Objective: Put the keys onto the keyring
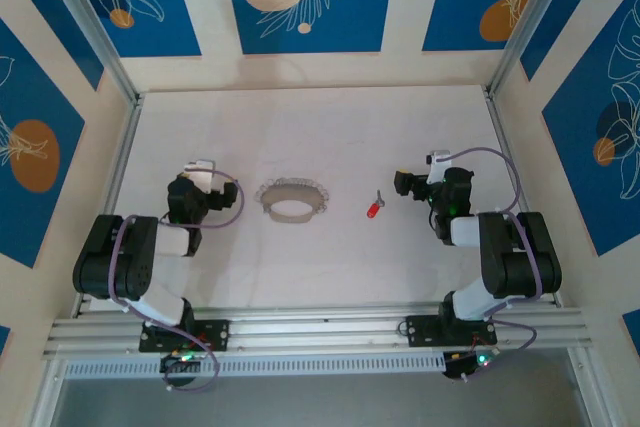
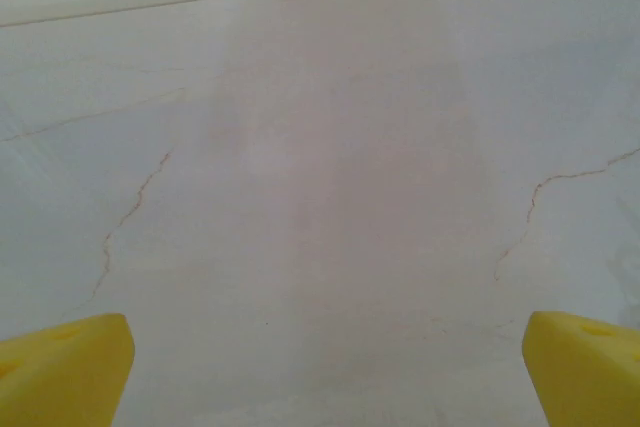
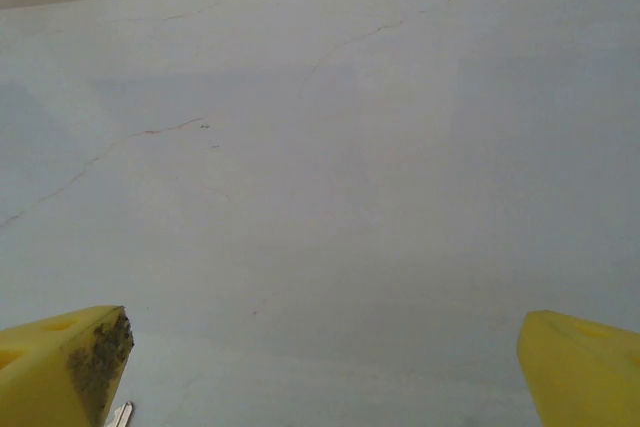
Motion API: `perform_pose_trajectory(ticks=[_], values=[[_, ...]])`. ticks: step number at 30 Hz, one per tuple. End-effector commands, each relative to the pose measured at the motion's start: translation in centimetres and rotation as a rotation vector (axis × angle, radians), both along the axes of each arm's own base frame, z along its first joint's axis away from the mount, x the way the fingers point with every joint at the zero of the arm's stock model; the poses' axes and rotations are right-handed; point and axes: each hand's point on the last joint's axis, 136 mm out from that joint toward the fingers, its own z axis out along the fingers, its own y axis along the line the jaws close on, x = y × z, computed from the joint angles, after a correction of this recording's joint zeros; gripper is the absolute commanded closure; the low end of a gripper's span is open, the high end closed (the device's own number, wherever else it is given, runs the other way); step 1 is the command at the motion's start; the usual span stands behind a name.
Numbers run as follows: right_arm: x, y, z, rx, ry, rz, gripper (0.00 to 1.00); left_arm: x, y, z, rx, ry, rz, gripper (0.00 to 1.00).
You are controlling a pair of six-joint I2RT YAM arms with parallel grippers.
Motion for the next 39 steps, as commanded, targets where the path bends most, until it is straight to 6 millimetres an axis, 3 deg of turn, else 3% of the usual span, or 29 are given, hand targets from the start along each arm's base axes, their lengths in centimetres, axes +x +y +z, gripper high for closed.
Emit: perform_pose_trajectory(ticks=[1,23,26,33,39], values=[[0.5,0.0,0.8,-0.012,-0.025,0.015,0.01,0.5,-0.2,0.7,0.003,-0.019,-0.009,0.01],[0.5,0.0,0.8,0.004,-0.022,0.021,0.01,0.8,0.3,0.6,-0.012,0.001,0.013,0.0],[0.5,-0.1,1.0,0.001,-0.03,0.014,0.05,0.7,0.2,0.7,-0.012,-0.006,0.006,0.0],[0.5,-0.7,5.7,0.079,0.081,-0.053,0.1,1.0,0.1,3.3,-0.001,0.042,0.003,0.0],[-0.4,1.1,9.6,0.229,0.135,-0.013,0.11,0.6,-0.1,7.5,-0.073,0.036,0.015,0.0]])
